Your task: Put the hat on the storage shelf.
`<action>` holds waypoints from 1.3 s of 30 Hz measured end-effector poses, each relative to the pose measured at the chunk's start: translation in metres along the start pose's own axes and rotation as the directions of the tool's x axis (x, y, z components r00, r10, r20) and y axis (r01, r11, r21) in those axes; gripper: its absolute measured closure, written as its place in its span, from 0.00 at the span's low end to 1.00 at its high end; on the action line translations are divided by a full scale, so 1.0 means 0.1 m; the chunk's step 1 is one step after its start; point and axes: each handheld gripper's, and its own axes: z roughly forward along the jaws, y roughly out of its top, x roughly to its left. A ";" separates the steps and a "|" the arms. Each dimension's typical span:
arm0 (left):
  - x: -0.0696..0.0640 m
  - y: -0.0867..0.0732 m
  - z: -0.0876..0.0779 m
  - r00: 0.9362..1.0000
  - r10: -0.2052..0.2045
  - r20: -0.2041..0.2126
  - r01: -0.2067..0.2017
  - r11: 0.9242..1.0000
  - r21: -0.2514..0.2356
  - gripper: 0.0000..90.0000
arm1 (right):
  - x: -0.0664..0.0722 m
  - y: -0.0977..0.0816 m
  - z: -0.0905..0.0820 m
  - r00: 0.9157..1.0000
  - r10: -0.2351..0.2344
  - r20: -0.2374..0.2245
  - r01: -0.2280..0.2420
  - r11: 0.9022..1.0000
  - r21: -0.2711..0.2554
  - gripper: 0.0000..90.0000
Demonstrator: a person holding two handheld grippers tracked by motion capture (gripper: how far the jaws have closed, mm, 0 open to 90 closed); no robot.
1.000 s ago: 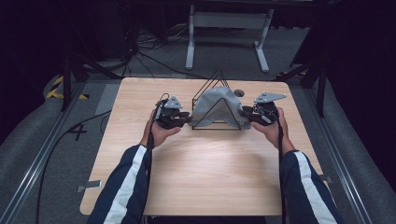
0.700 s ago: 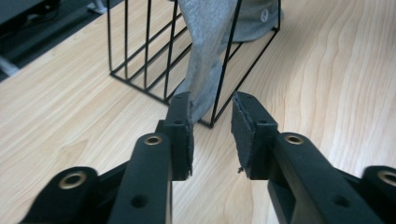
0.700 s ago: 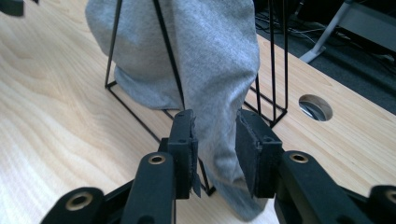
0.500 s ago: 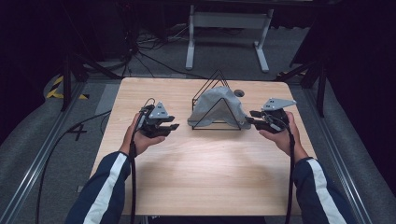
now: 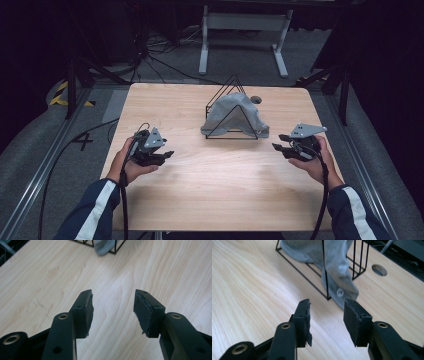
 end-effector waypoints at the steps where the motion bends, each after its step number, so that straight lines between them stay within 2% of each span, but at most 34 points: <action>1: -0.01 -0.04 -0.01 1.000 0.004 -0.005 -0.004 1.000 0.008 0.55 | 0.01 -0.04 -0.01 1.000 -0.001 0.002 0.001 1.000 0.003 0.62; 2: -0.01 -0.04 -0.01 1.000 0.004 -0.005 -0.004 1.000 0.008 0.55 | 0.01 -0.04 -0.01 1.000 -0.001 0.002 0.001 1.000 0.003 0.62; 3: -0.04 -0.12 -0.02 1.000 0.005 -0.010 -0.005 1.000 0.014 0.54 | 0.04 -0.11 -0.03 1.000 0.000 0.003 0.000 1.000 0.012 0.61; 10: -0.11 -0.33 -0.07 1.000 0.005 -0.012 -0.005 0.999 0.040 0.49 | 0.11 -0.39 -0.10 1.000 -0.003 0.004 0.003 0.999 0.039 0.57; 14: -0.15 -0.48 -0.09 1.000 0.001 -0.005 -0.001 0.999 0.046 0.46 | 0.12 -0.55 -0.13 1.000 0.017 0.002 -0.018 0.999 0.046 0.54; 17: -0.18 -0.55 -0.08 1.000 -0.006 -0.006 0.007 0.998 0.059 0.42 | 0.13 -0.68 -0.16 0.999 0.053 -0.004 -0.053 0.997 0.049 0.49; 18: -0.20 -0.63 -0.07 1.000 -0.009 -0.003 0.009 0.998 0.062 0.41 | 0.13 -0.73 -0.17 0.998 0.066 -0.007 -0.066 0.997 0.050 0.48; 19: -0.20 -0.63 -0.07 1.000 -0.009 -0.003 0.009 0.998 0.062 0.40 | 0.13 -0.73 -0.17 0.998 0.066 -0.007 -0.066 0.997 0.050 0.48; 22: -0.22 -0.75 -0.07 0.999 -0.040 0.016 0.039 0.998 0.053 0.38 | 0.13 -0.88 -0.19 0.995 0.102 -0.008 -0.102 0.994 0.049 0.43; 24: -0.23 -0.81 -0.07 0.998 -0.056 0.036 0.054 0.997 0.049 0.36 | 0.13 -0.98 -0.20 0.989 0.149 -0.026 -0.148 0.988 0.033 0.41; 27: -0.24 -0.89 -0.05 0.995 -0.080 0.056 0.078 0.996 0.040 0.32 | 0.15 -1.10 -0.19 0.985 0.171 -0.018 -0.170 0.984 0.045 0.38; 29: -0.25 -0.93 -0.05 0.992 -0.106 0.068 0.106 0.994 0.012 0.31 | 0.16 -1.16 -0.18 0.983 0.183 -0.023 -0.182 0.982 0.043 0.37; 31: -0.25 -0.97 -0.05 0.989 -0.133 0.063 0.133 0.991 -0.005 0.29 | 0.18 -1.22 -0.16 0.979 0.199 -0.035 -0.197 0.979 0.049 0.34; 32: -0.25 -0.99 -0.04 0.987 -0.149 0.067 0.150 0.989 -0.016 0.28 | 0.18 -1.25 -0.15 0.976 0.215 -0.037 -0.214 0.976 0.033 0.33; 34: -0.25 -1.04 -0.03 0.975 -0.206 0.088 0.210 0.977 -0.035 0.25 | 0.19 -1.27 -0.17 0.974 0.222 -0.036 -0.221 0.975 0.028 0.32; 36: -0.24 -1.06 -0.04 0.969 -0.229 0.096 0.233 0.972 -0.022 0.23 | 0.19 -1.27 -0.17 0.973 0.226 -0.034 -0.225 0.974 0.030 0.30; 39: -0.24 -1.06 -0.04 0.969 -0.232 0.088 0.234 0.972 -0.021 0.22 | 0.19 -1.27 -0.17 0.974 0.223 -0.036 -0.221 0.975 0.031 0.29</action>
